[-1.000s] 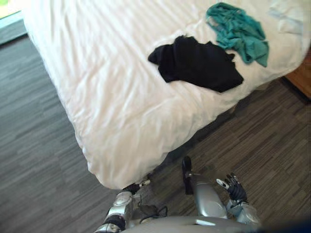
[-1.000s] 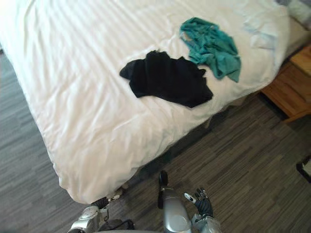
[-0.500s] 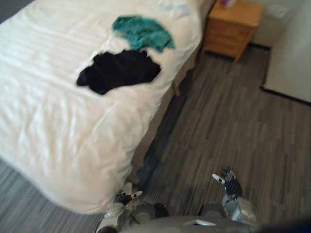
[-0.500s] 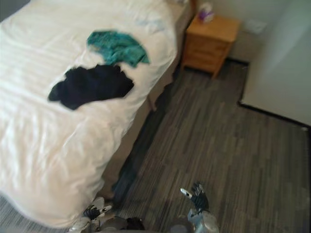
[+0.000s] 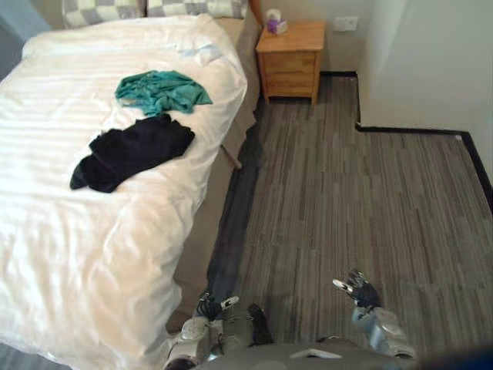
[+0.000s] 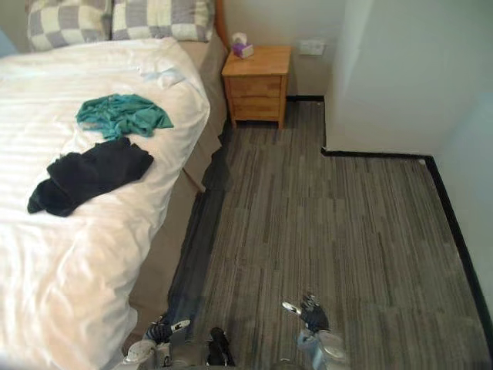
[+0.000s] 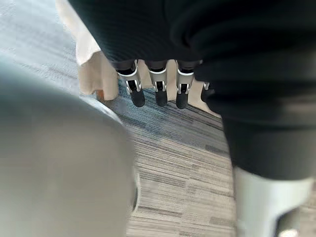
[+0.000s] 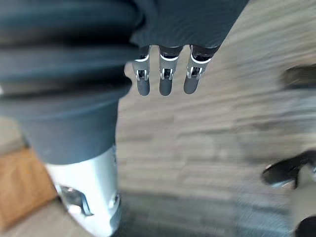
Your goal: Tidy the bed and pick cloth on bed and put in laundry
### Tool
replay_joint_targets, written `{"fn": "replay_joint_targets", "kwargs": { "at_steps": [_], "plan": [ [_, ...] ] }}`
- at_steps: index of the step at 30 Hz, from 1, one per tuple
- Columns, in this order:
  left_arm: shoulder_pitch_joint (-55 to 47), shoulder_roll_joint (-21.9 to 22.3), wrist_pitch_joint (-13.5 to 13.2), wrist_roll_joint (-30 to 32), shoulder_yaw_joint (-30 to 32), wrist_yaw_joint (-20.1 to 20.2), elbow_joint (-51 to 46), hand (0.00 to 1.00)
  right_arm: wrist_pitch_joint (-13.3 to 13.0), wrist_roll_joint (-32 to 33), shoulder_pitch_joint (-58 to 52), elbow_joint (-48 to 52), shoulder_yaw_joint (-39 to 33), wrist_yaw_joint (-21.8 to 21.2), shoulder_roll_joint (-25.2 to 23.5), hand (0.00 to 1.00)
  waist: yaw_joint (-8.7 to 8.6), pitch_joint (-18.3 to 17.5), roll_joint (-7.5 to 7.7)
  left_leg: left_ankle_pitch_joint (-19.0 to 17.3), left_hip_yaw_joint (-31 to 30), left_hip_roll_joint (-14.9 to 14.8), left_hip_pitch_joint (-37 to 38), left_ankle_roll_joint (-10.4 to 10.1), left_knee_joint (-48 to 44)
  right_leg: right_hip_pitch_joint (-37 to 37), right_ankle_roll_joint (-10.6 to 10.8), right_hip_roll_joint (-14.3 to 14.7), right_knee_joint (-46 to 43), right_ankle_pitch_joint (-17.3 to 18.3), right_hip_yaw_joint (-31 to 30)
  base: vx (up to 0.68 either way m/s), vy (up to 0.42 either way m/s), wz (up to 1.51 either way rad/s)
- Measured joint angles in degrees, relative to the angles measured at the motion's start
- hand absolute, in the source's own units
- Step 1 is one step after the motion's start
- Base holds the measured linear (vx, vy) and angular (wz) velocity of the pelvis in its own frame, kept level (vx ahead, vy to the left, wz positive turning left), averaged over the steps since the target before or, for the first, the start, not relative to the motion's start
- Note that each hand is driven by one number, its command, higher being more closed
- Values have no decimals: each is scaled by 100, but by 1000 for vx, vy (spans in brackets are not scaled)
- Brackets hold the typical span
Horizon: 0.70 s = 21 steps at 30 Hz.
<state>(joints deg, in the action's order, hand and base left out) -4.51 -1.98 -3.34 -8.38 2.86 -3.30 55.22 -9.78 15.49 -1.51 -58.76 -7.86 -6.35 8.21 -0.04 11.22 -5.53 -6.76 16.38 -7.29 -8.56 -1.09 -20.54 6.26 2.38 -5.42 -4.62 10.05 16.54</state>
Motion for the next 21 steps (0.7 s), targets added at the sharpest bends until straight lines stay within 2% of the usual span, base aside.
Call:
{"fn": "replay_joint_targets", "kwargs": {
  "at_steps": [2, 3, 4, 5, 8, 12, 15, 16, 21],
  "plan": [
    [6, -21, -49, 92, -23, 82, 48, 0, 37, 1, -223, -190, -82, 9, -74, 0, -59, 7, 4, -269, -286, -1, 92, -138, -18, 25, 16, 31, -49, 12, -56, 36, 144, -28],
    [17, -63, -65, 122, -59, 95, 57, 0, 42, 75, -293, -183, -229, 36, -100, 0, -110, -16, 46, -359, -284, 8, 234, -106, 212, 33, 29, 2, -68, 18, -50, 56, 147, -4],
    [35, -108, -58, 163, -64, 104, 69, 0, 44, 80, -342, -193, -250, 38, -142, 0, -143, -15, 139, -333, -276, 66, 324, -90, 420, 34, 54, -46, -83, 19, -11, 48, 143, 10],
    [36, -217, -44, 295, -70, 122, 84, 0, 43, 115, -404, -187, -306, 34, -262, 0, -196, -43, 347, -118, -277, 227, 498, -57, 814, 37, 124, -161, -97, 1, 101, 32, 98, 22],
    [34, -360, 132, 363, -123, 183, 155, 0, 41, 132, -555, -189, -536, -47, -461, 0, -228, -129, 548, 197, -358, 458, 870, -8, 1473, 190, 223, -295, -59, -52, 343, 37, 48, 23],
    [41, -369, 262, 561, -279, 300, 236, 0, 115, 119, -573, -180, -747, -184, -515, 0, -281, -172, 475, 699, -441, 608, 1378, 3, 2430, 319, 293, -326, -24, -95, 468, -4, 4, 14],
    [52, -367, 434, 520, -277, 293, 260, 0, 292, 119, -540, -182, -749, -181, -527, 0, -280, -191, 480, 836, -457, 611, 1465, 2, 2637, 344, 293, -296, 8, -96, 471, -44, -27, 3],
    [124, -362, 653, 459, -231, 247, 362, 0, 770, 53, 7, -522, -394, 90, -613, 0, -265, -248, 655, 851, -476, 744, 1649, 9, 2660, 738, 243, -276, 393, -170, 480, 0, 0, 0],
    [123, -362, 655, 457, -228, 250, 363, 0, 770, 46, 4, -522, -396, 83, -611, 0, -263, -247, 654, 848, -479, 748, 1639, 5, 2660, 730, 245, -276, 397, -168, 479, 0, 0, 0]
  ]
}}
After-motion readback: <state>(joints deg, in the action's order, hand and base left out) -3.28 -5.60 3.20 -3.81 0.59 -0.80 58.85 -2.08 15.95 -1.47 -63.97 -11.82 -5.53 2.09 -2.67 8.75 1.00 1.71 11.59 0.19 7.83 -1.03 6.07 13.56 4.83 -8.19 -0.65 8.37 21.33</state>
